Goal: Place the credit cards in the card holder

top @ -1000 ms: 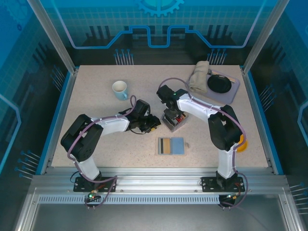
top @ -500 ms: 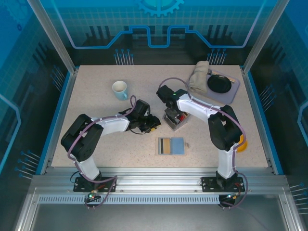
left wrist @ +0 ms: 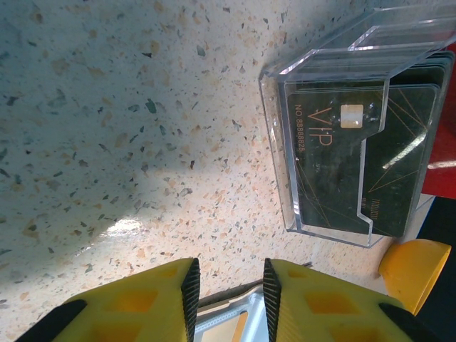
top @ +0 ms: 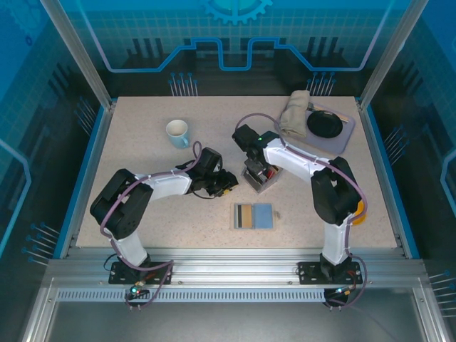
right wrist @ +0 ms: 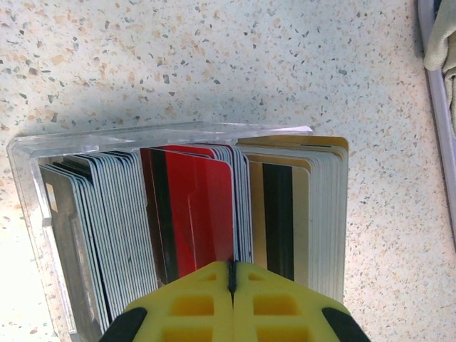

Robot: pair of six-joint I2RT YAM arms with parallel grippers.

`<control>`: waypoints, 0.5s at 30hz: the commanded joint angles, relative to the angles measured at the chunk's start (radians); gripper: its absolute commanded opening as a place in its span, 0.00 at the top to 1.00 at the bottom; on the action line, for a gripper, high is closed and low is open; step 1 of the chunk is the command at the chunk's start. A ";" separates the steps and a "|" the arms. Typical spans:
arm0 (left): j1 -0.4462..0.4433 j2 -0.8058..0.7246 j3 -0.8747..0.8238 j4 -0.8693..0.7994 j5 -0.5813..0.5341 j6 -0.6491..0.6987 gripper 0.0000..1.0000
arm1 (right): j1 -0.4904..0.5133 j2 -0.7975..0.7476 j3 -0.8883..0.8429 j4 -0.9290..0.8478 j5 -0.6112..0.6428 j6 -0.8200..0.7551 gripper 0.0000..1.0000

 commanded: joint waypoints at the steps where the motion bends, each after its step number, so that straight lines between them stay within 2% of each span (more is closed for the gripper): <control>1: 0.007 0.007 0.009 0.013 0.025 -0.009 0.67 | 0.002 -0.039 -0.003 -0.011 0.018 0.003 0.95; 9: 0.007 -0.001 0.008 0.012 0.024 -0.008 0.67 | 0.001 -0.074 0.008 -0.043 -0.045 0.010 0.97; 15: 0.007 -0.010 0.005 0.013 0.026 -0.006 0.67 | -0.012 -0.116 0.016 -0.082 -0.157 0.035 1.00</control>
